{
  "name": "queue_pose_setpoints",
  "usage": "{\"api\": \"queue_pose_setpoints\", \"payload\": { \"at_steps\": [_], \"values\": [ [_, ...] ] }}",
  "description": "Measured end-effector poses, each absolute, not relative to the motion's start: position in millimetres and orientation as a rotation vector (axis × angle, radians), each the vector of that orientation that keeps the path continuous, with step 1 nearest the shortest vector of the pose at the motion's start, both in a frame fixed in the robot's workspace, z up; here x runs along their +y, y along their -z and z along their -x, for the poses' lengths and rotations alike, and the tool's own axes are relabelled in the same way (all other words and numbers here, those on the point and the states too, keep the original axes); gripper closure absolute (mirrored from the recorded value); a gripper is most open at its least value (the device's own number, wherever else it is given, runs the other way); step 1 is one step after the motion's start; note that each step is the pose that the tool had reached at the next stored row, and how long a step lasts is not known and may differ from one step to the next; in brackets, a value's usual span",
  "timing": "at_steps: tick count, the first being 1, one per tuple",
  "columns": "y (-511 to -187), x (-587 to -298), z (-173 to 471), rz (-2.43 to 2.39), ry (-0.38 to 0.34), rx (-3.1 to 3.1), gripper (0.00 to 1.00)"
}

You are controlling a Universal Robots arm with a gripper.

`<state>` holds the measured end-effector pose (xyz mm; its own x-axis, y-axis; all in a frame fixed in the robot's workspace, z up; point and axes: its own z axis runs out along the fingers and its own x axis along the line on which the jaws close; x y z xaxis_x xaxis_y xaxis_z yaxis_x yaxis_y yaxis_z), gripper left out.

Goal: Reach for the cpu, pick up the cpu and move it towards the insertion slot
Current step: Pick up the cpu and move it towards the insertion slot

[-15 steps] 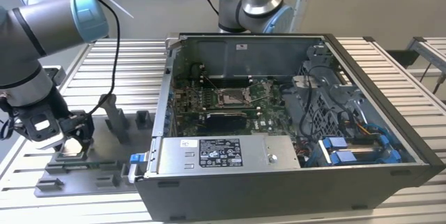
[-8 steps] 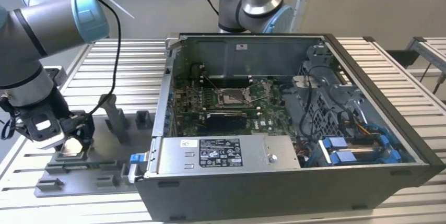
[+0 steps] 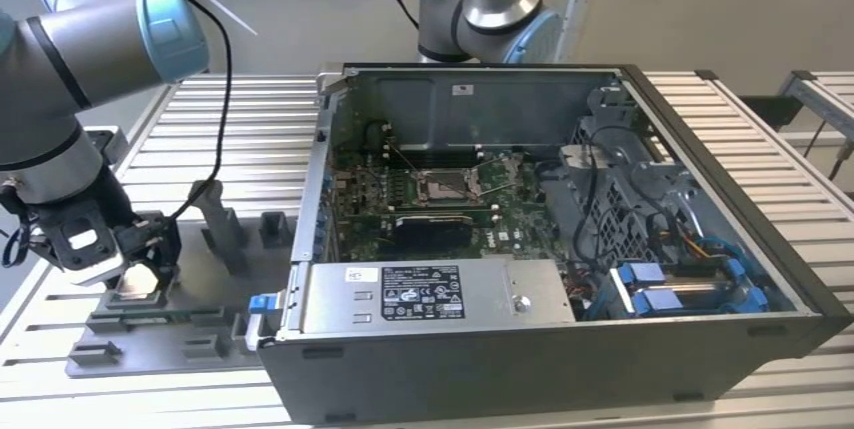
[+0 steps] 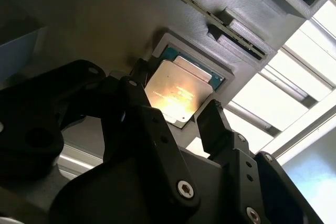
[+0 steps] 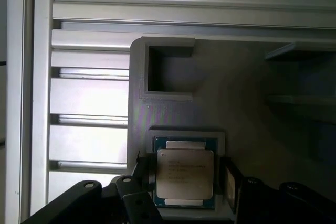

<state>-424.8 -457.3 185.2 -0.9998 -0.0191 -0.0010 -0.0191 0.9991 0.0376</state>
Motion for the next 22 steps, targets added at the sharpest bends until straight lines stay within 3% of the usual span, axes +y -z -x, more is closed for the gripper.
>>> {"api": "queue_pose_setpoints", "payload": {
  "at_steps": [9, 10, 22],
  "values": [
    [-185.4, -457.2, 424.8, 0.030, -0.059, 3.140, 0.00],
    [-185.3, -457.3, 424.8, 0.030, -0.059, 3.140, 1.00],
    [-185.4, -457.3, 424.9, 0.030, -0.059, 3.140, 1.00]
  ]
}}
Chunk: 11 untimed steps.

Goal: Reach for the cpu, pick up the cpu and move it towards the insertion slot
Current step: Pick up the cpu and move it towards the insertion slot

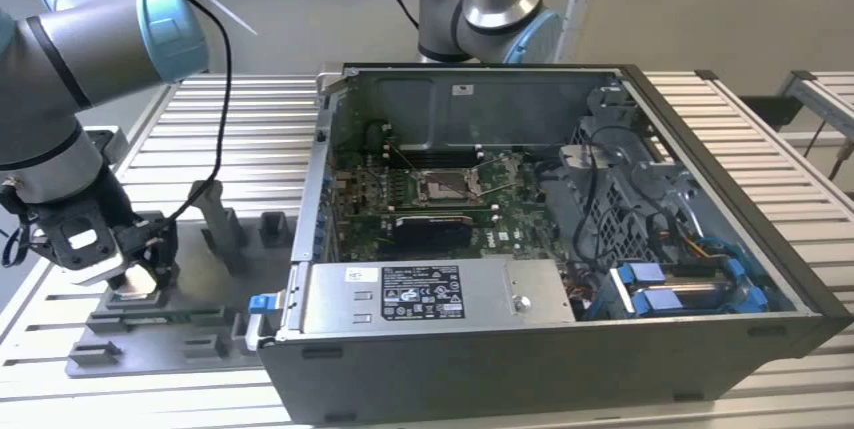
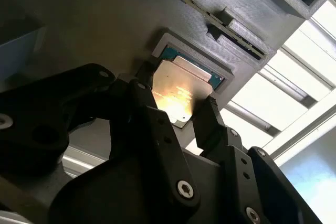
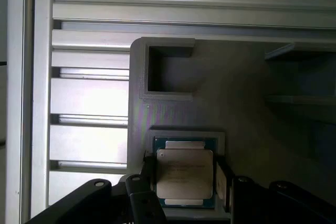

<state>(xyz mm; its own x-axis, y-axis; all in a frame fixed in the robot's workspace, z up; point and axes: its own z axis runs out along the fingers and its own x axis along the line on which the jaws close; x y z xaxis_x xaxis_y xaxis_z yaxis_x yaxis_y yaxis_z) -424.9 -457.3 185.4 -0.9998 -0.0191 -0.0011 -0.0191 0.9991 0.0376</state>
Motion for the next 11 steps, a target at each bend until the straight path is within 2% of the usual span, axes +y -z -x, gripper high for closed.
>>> {"api": "queue_pose_setpoints", "payload": {
  "at_steps": [11],
  "values": [
    [-200, -457, 425, 0.030, -0.059, 3.140, 1.00]
  ]
}}
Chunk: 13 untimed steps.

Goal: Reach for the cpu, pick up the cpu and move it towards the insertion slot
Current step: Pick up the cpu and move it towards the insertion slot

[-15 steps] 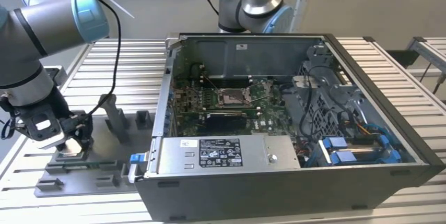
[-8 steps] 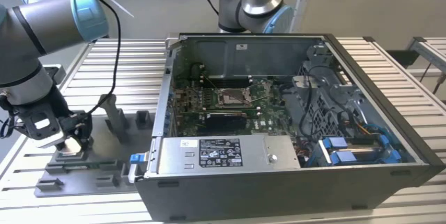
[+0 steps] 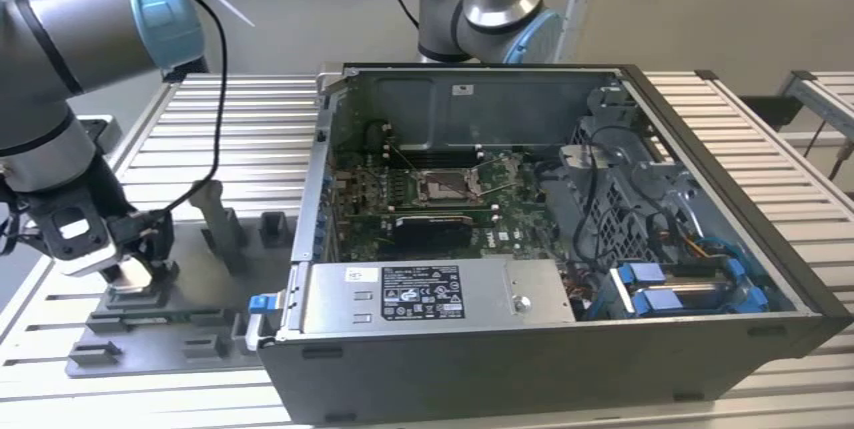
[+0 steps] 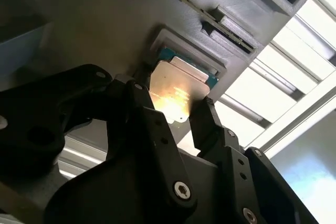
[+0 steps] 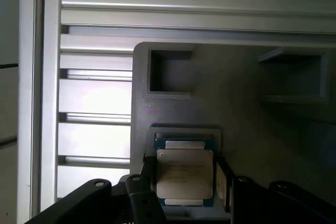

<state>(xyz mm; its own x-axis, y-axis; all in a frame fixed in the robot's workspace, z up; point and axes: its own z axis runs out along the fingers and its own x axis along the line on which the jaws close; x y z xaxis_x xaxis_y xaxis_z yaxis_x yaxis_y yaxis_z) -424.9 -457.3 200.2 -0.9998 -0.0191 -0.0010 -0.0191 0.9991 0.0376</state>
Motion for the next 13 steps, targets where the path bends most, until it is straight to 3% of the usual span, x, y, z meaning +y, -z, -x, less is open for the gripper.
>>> {"api": "queue_pose_setpoints", "payload": {
  "at_steps": [13],
  "values": [
    [-206.5, -457.3, 424.8, 0.030, -0.059, 3.140, 1.00]
  ]
}}
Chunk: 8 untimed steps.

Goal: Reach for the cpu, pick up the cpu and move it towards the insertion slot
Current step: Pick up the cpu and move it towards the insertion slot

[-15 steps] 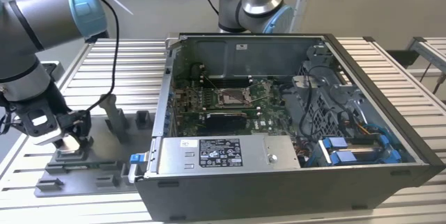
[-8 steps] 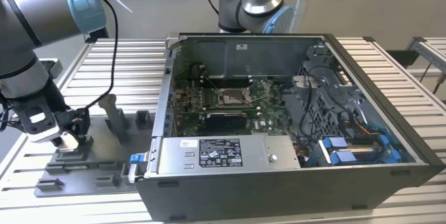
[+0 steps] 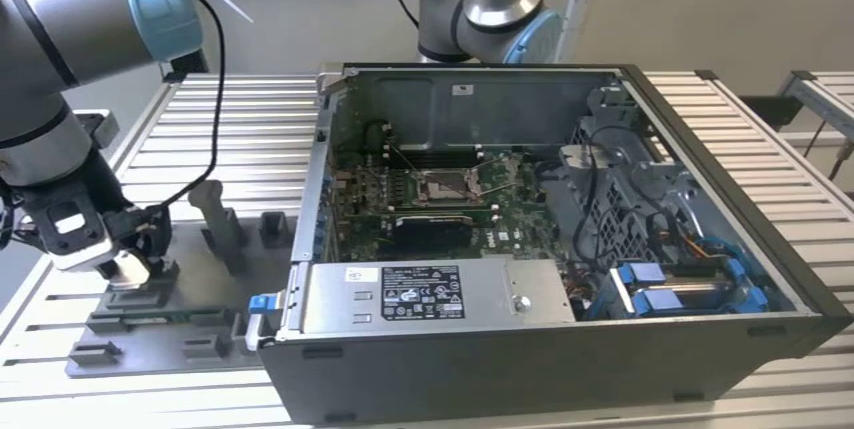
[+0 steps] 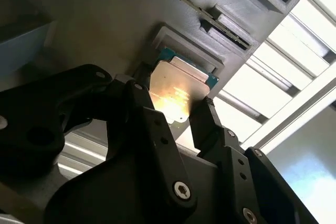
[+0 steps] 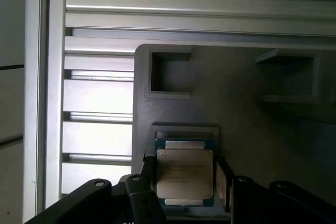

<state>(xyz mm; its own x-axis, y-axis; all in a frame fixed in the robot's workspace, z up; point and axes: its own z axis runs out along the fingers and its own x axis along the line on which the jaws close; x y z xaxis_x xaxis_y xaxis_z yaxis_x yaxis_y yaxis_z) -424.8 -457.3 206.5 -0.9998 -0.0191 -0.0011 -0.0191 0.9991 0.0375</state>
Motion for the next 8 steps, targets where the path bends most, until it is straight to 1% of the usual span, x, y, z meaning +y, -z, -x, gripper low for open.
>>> {"api": "queue_pose_setpoints", "payload": {
  "at_steps": [8],
  "values": [
    [-210.0, -457.3, 424.8, 0.030, -0.059, 3.140, 1.00]
  ]
}}
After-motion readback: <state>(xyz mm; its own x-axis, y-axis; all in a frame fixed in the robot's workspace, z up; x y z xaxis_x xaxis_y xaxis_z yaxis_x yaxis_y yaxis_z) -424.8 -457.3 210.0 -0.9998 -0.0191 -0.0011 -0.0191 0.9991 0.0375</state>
